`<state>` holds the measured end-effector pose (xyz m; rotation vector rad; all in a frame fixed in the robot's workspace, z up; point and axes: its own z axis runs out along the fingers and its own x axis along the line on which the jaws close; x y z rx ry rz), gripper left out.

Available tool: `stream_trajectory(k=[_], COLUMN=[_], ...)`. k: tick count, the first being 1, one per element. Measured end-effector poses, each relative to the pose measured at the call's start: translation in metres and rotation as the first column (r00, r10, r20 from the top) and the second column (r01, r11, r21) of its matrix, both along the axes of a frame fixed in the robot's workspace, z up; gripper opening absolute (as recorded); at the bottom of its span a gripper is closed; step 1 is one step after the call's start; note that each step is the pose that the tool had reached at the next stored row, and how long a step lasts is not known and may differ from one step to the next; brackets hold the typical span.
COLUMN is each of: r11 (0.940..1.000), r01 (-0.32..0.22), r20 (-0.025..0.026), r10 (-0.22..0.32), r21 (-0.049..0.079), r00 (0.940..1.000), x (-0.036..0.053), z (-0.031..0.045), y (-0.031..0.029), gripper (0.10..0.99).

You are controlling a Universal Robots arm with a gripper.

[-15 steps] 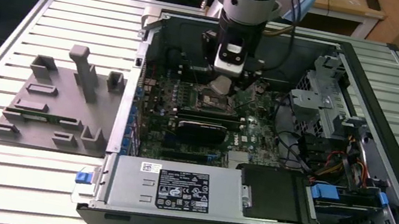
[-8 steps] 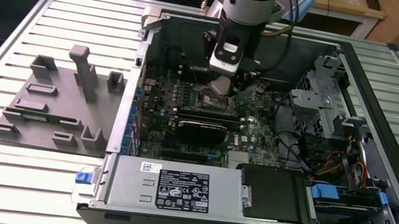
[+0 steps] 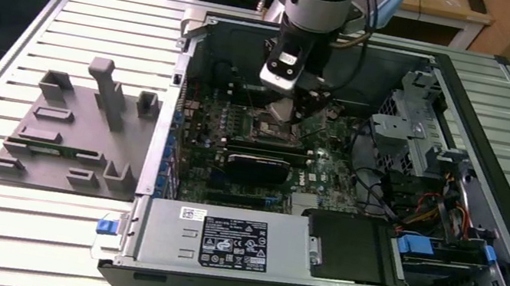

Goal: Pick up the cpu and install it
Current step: 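Place the cpu into insertion slot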

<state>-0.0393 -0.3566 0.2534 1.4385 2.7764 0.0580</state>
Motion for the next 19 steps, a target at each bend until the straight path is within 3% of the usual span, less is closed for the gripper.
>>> stream_trajectory(k=[5,9,14,19], r11=[0.9960,0.9868,0.9678,0.9413], r01=[0.089,0.162,0.252,0.337], r20=[0.0000,0.0000,0.0000,0.0000], r10=[-0.089,-0.162,-0.252,-0.337], r21=[0.000,0.000,0.000,0.000], r00=[0.9960,0.9868,0.9678,0.9413], x=[0.0000,0.0000,0.0000,0.0000], z=[-0.0014,-0.0028,-0.0036,-0.0044], y=[0.0000,0.0000,0.0000,0.0000], gripper=[0.541,0.541,0.541,0.541])
